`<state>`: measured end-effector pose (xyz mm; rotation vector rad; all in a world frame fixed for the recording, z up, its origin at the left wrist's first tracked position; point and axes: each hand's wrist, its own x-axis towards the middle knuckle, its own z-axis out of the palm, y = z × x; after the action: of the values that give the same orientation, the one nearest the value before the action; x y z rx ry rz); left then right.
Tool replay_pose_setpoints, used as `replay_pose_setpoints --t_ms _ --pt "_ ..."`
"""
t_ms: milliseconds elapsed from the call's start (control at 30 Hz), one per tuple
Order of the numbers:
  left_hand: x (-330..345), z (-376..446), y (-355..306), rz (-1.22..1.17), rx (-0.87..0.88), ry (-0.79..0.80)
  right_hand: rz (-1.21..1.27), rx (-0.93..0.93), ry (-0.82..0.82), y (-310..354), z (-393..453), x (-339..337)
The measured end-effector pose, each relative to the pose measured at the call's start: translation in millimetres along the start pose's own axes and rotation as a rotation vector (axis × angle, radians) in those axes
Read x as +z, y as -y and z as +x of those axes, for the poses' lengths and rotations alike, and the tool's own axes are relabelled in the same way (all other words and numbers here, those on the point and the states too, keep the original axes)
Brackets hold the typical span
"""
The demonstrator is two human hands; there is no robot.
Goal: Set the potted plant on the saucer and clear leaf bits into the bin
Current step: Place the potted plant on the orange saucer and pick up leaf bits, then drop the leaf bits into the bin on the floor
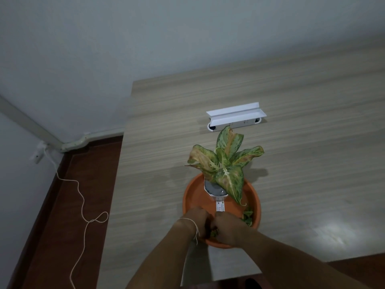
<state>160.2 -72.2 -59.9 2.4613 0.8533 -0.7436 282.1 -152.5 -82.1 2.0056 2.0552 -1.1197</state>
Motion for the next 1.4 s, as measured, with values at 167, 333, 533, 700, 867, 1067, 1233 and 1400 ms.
replay_pose_setpoints --t_ms 167,333,533,700,867,1067,1233,1400 --pt "2 6 1 0.046 0.023 0.012 0.000 -0.012 -0.025 -5 5 10" --pt "7 10 1 0.038 0.023 0.006 0.017 -0.013 -0.052 -7 8 13" --pt "9 12 -1 0.005 0.017 0.024 0.027 0.052 -0.053 -9 14 11" --pt "3 8 4 -0.126 -0.029 -0.024 0.100 0.161 -0.220 -17 17 10" --pt "-3 -8 15 -0.364 -0.157 -0.171 0.164 0.171 -0.308 -17 9 -3" --pt "-12 -35 24 -0.560 -0.263 -0.350 0.212 0.189 -0.389 4 -3 -21" --pt "-16 -60 36 -0.607 -0.255 -0.451 0.227 0.151 -0.427 27 -7 -27" --pt "-6 -91 56 -0.664 -0.274 -0.540 0.138 0.112 -0.445 66 -9 -31"
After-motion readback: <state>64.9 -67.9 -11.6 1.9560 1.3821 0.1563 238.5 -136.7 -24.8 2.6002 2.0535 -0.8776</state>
